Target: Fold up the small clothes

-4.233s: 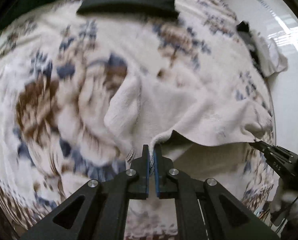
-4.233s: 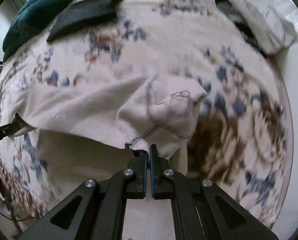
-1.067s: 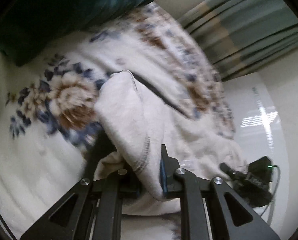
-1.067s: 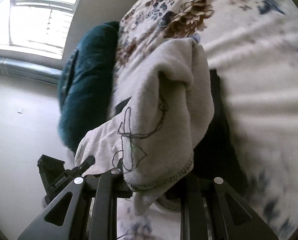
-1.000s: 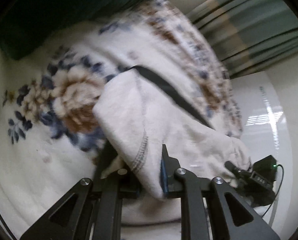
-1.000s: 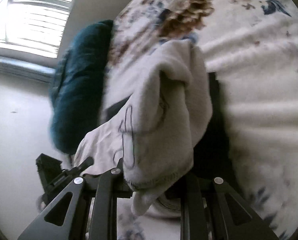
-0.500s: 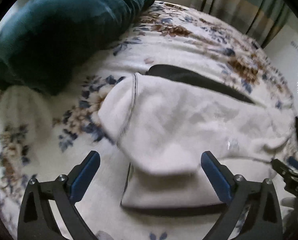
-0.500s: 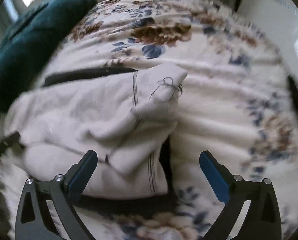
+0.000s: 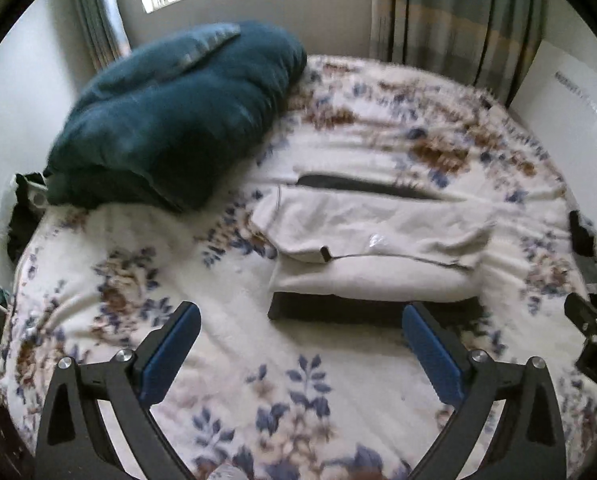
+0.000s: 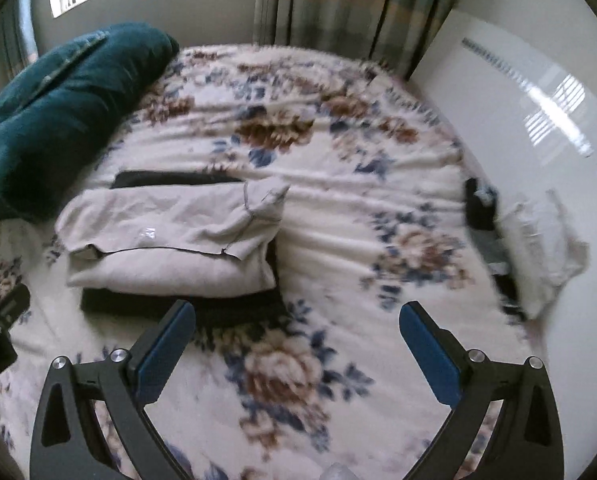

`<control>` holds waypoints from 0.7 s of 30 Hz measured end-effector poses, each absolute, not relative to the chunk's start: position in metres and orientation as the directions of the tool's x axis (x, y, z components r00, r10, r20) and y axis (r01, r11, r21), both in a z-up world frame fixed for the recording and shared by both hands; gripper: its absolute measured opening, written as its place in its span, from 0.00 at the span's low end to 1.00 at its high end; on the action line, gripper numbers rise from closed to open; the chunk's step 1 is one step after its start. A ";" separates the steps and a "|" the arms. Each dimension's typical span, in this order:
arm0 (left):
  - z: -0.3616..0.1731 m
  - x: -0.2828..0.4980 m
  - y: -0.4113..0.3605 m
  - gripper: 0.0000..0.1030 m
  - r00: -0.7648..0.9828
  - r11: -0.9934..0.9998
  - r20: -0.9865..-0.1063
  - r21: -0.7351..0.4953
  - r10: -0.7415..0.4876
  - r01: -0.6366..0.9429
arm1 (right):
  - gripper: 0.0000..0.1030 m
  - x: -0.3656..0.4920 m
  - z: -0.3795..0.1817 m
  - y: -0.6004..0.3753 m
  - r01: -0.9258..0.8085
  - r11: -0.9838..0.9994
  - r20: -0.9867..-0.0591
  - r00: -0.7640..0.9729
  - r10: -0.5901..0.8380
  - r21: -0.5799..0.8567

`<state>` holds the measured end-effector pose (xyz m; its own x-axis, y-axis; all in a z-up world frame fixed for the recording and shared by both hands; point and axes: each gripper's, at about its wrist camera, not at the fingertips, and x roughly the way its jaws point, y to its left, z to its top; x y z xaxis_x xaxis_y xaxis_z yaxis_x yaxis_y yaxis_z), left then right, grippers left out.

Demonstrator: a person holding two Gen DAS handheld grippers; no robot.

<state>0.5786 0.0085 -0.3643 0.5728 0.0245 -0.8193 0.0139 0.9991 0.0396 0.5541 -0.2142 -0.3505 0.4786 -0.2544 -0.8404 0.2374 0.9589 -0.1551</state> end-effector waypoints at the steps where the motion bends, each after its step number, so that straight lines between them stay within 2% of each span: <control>1: -0.342 0.563 0.009 1.00 0.587 0.999 -0.809 0.032 0.020 0.010 | 1.00 0.542 -0.333 -0.213 0.239 0.957 -0.832 0.487 -0.264 -0.164; 7: -0.253 0.498 0.008 1.00 0.665 0.999 -0.746 0.050 0.024 0.020 | 1.00 0.468 -0.232 -0.200 0.239 0.957 -0.787 0.553 -0.273 -0.164; 13: -0.176 0.433 0.013 1.00 0.705 1.000 -0.709 0.018 0.005 0.010 | 1.00 0.399 -0.132 -0.191 0.242 0.957 -0.722 0.633 -0.278 -0.156; 21: -0.110 0.363 0.009 1.00 0.742 0.999 -0.670 -0.004 -0.031 0.038 | 1.00 0.308 -0.034 -0.181 0.237 0.959 -0.653 0.704 -0.279 -0.155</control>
